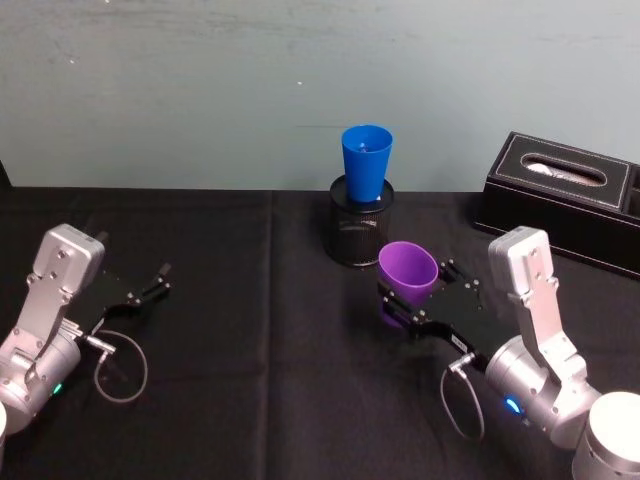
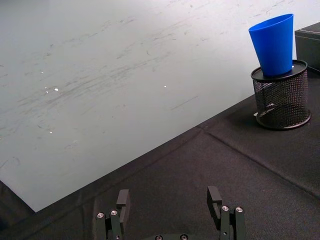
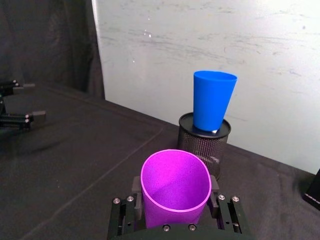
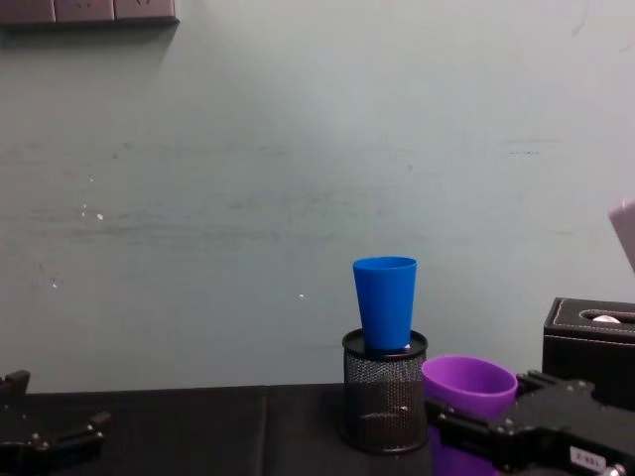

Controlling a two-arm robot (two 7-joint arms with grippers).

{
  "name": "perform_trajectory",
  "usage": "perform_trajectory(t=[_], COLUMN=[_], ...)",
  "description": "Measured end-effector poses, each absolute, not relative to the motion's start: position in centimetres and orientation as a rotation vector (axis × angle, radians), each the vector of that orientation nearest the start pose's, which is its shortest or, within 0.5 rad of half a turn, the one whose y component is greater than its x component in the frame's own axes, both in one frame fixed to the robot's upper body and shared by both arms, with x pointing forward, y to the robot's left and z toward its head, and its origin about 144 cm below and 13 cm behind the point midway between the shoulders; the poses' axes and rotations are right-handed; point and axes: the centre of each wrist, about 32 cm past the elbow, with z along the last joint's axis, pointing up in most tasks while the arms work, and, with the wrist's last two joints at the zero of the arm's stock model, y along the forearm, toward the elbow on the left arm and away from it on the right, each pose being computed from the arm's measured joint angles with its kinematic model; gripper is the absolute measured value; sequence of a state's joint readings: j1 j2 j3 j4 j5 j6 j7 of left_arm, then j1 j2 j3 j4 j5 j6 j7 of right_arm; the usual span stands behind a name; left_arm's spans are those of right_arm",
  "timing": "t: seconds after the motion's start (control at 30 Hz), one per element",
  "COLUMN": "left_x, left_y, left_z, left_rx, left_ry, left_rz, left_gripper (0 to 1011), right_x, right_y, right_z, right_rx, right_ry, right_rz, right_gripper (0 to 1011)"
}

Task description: Pick up one cup with a gripper and tap it against the other cup.

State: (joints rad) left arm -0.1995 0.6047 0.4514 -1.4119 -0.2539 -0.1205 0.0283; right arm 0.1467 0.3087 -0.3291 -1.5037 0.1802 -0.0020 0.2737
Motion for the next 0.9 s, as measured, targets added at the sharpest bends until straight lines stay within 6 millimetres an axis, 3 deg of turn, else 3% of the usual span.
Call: perform_trajectory(t=[0.9], left_x=[48.9], left_y=[31.0], left_z=[114.0], left_rx=[0.305], left_ry=[-0.285], left_rz=[1.248], left_gripper=[1011], right_x=[48.4], right_y=[-22.6], right_z=[112.6], right_rx=[-0.166], right_ry=[-0.038], right_rz=[-1.046], right_gripper=[746])
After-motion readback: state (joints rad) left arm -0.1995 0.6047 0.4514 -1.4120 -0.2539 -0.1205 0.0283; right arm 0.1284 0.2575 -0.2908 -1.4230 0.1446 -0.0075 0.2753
